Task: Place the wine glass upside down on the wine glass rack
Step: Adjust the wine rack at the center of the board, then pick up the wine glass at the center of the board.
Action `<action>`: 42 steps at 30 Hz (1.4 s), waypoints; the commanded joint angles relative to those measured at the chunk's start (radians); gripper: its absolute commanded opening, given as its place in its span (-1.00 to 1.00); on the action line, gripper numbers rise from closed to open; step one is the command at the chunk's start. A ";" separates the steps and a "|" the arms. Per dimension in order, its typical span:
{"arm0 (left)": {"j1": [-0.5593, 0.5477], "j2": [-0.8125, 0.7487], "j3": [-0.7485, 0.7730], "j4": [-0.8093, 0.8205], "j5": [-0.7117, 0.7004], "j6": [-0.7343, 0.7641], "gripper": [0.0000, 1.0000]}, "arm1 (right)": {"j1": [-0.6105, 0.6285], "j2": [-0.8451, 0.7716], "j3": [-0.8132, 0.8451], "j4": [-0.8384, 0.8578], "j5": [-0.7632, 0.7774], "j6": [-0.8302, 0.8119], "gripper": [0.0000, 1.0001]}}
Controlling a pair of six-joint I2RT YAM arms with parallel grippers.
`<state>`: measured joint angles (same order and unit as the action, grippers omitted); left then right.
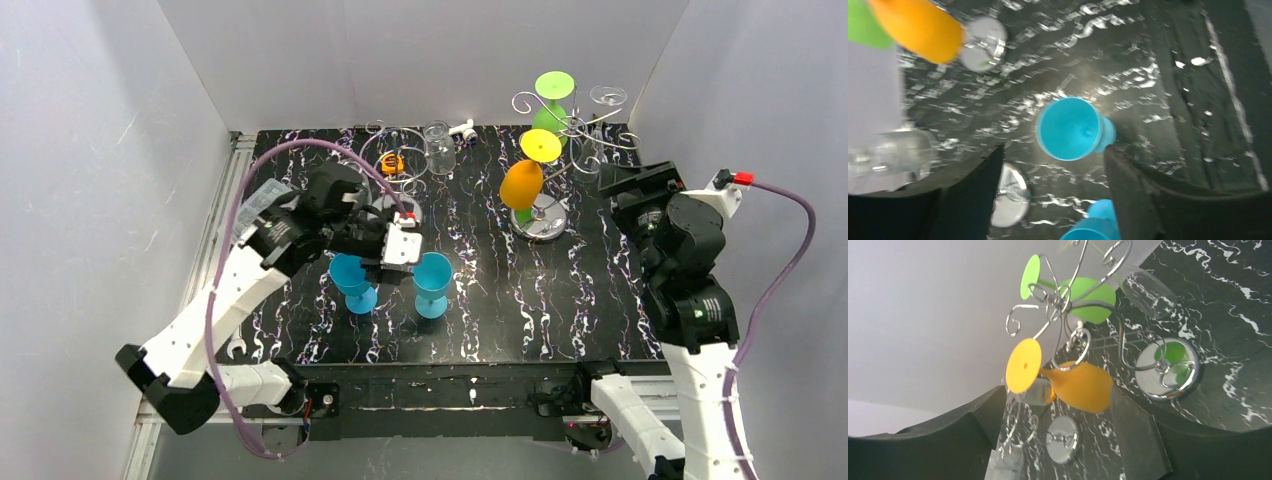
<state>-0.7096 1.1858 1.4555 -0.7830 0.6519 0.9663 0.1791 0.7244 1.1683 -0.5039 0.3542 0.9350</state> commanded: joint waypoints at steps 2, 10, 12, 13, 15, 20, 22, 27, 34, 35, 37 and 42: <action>-0.005 0.096 -0.046 -0.116 0.101 -0.023 0.14 | 0.005 -0.074 0.070 -0.138 -0.068 -0.129 0.67; -0.047 0.264 -0.006 -0.117 0.061 0.045 -0.03 | 0.014 -0.163 0.043 -0.217 -0.123 -0.229 0.66; -0.060 0.292 -0.003 -0.116 0.037 0.087 -0.04 | 0.016 -0.192 -0.002 -0.206 -0.141 -0.234 0.64; -0.063 0.306 0.004 -0.115 0.027 0.098 -0.04 | 0.016 -0.204 -0.022 -0.201 -0.150 -0.236 0.64; -0.064 0.343 0.033 -0.113 0.003 0.104 -0.05 | 0.018 -0.220 -0.055 -0.198 -0.159 -0.240 0.63; -0.064 0.392 0.117 -0.108 -0.032 0.126 -0.06 | 0.019 -0.221 -0.073 -0.199 -0.167 -0.260 0.62; -0.064 0.385 0.120 -0.108 -0.018 0.150 -0.05 | 0.019 -0.216 -0.076 -0.197 -0.172 -0.263 0.61; -0.063 0.405 0.103 -0.132 -0.036 0.250 0.16 | 0.019 -0.211 -0.089 -0.186 -0.184 -0.255 0.58; -0.054 0.517 0.138 -0.228 -0.082 0.400 0.19 | 0.021 -0.224 -0.074 -0.220 -0.187 -0.260 0.57; -0.053 0.531 0.146 -0.230 -0.090 0.405 0.11 | 0.022 -0.224 -0.070 -0.229 -0.187 -0.261 0.58; -0.053 0.551 0.158 -0.230 -0.100 0.412 -0.09 | 0.027 -0.222 -0.063 -0.254 -0.189 -0.252 0.60; -0.055 0.545 0.148 -0.241 -0.098 0.438 -0.72 | 0.052 -0.201 -0.063 -0.282 -0.227 -0.180 0.79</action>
<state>-0.7666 1.7715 1.5776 -0.9654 0.5463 1.3531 0.2110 0.5103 1.0829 -0.7776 0.1667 0.7081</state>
